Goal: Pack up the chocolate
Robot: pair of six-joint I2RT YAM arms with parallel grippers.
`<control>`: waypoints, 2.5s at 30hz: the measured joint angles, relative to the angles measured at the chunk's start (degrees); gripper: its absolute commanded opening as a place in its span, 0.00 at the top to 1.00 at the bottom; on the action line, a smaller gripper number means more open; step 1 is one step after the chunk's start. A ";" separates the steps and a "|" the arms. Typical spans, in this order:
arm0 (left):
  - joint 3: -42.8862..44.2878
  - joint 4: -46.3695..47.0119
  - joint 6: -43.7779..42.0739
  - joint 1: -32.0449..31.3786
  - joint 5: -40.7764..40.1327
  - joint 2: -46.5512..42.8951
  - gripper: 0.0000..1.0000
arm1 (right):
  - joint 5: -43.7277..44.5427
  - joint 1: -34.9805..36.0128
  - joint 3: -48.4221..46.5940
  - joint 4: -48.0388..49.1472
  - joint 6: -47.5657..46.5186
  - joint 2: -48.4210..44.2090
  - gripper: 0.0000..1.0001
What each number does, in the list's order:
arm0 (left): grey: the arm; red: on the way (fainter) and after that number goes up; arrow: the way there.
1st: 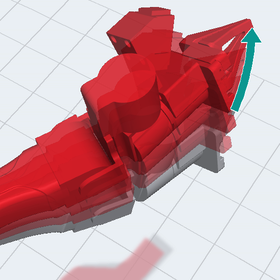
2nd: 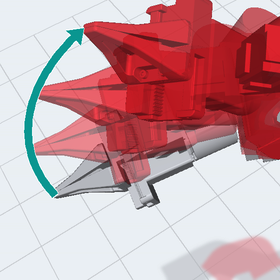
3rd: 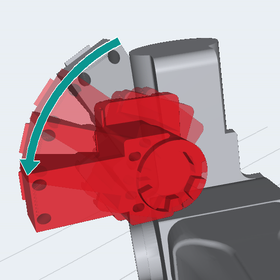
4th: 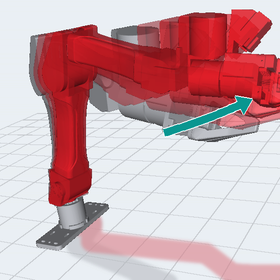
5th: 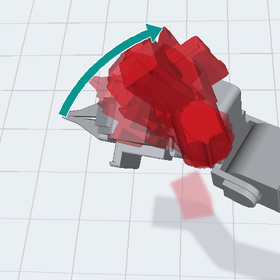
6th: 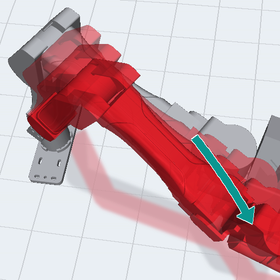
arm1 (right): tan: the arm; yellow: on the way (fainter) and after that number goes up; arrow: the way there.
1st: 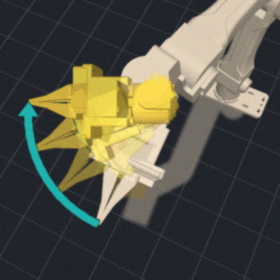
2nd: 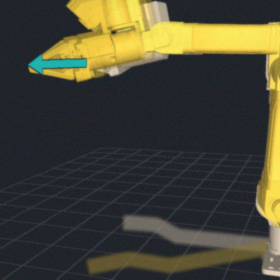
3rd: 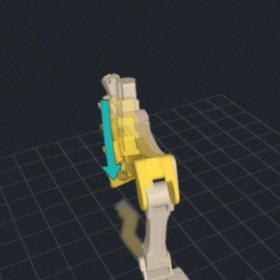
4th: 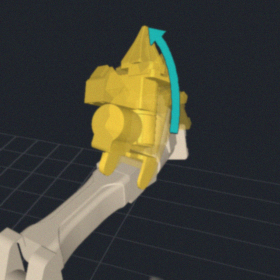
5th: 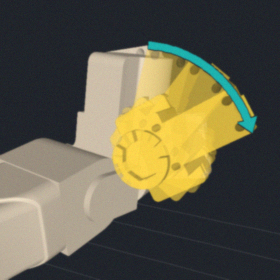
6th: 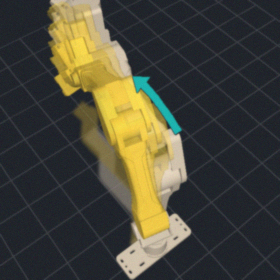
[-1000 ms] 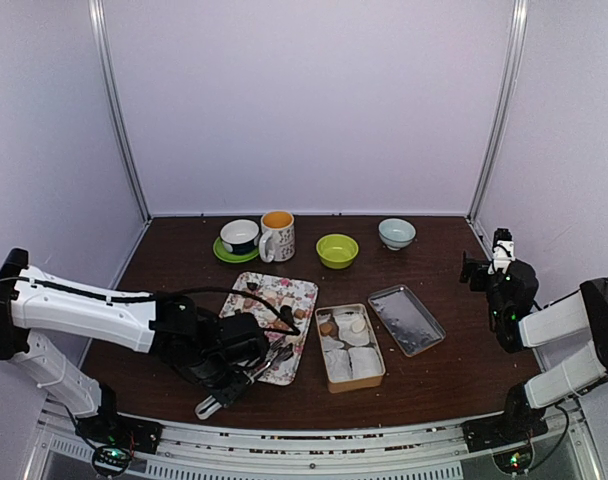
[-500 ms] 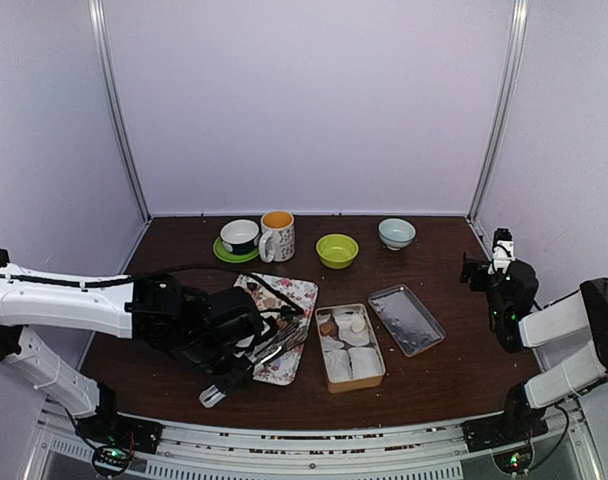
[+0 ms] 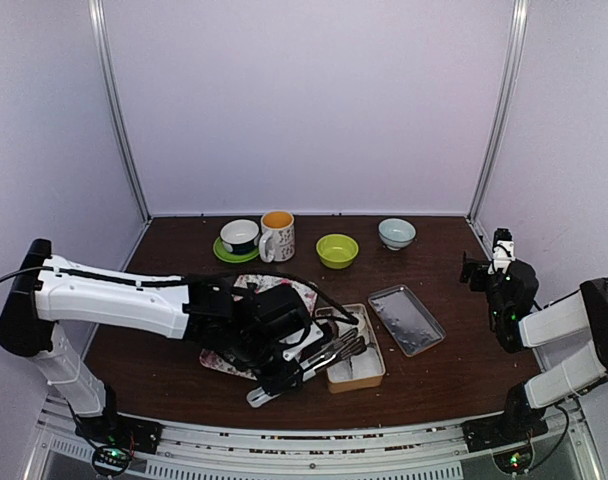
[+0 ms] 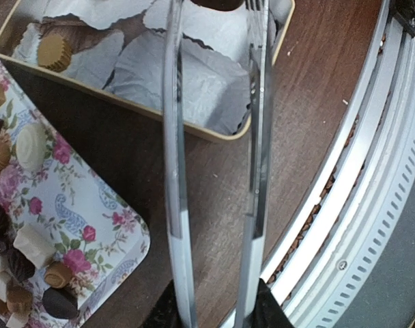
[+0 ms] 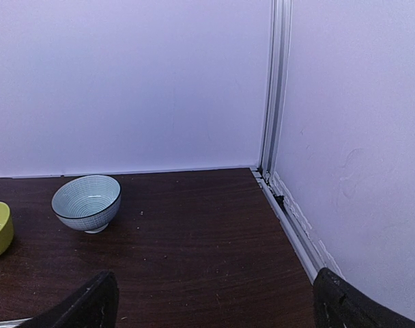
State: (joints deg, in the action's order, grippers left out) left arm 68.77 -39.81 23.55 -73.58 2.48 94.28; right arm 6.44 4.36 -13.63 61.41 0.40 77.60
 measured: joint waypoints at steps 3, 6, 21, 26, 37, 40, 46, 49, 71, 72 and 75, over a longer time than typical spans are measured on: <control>0.92 0.76 -1.01 -0.26 0.26 3.50 0.74 | 0.00 0.00 0.00 0.00 0.00 0.00 0.00; 1.79 1.07 -1.62 -0.39 0.28 5.97 0.71 | 0.00 0.00 0.00 0.00 0.00 0.00 0.00; 1.97 2.95 -1.49 -0.39 -0.46 6.73 0.61 | 0.00 0.00 0.00 0.00 0.00 0.00 0.00; 1.88 3.04 -0.94 -0.39 -2.27 6.29 0.58 | 0.00 0.00 0.00 0.00 0.00 0.00 0.00; -4.63 7.52 3.67 -0.42 -7.76 -6.43 0.57 | 0.00 0.00 0.00 0.00 -0.02 0.00 0.00; -6.16 8.70 4.26 -0.39 -8.55 -9.64 0.57 | 0.00 0.00 0.00 0.00 -0.02 0.00 0.00; -8.39 9.22 5.77 -0.39 -10.29 -16.28 0.58 | 0.00 0.00 0.00 0.00 0.00 0.00 0.00; -9.40 8.44 6.80 0.02 -11.45 -20.09 0.60 | 0.00 0.00 0.00 0.00 -0.02 0.00 0.00; -21.24 2.27 11.91 15.39 -11.43 -36.22 0.62 | 0.00 0.00 0.00 0.00 0.00 0.00 0.00; -21.40 2.25 11.85 15.80 -11.17 -36.24 0.62 | 0.00 0.00 0.00 0.00 -0.02 0.00 0.00; -22.01 2.23 11.47 17.20 -10.03 -36.22 0.63 | 0.00 0.00 0.00 -0.02 -0.02 0.00 0.00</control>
State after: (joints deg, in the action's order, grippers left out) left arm 46.76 -37.58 35.03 -56.38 -7.55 58.06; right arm 6.44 4.36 -13.63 61.39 0.38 77.60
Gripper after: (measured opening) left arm 0.378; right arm 0.999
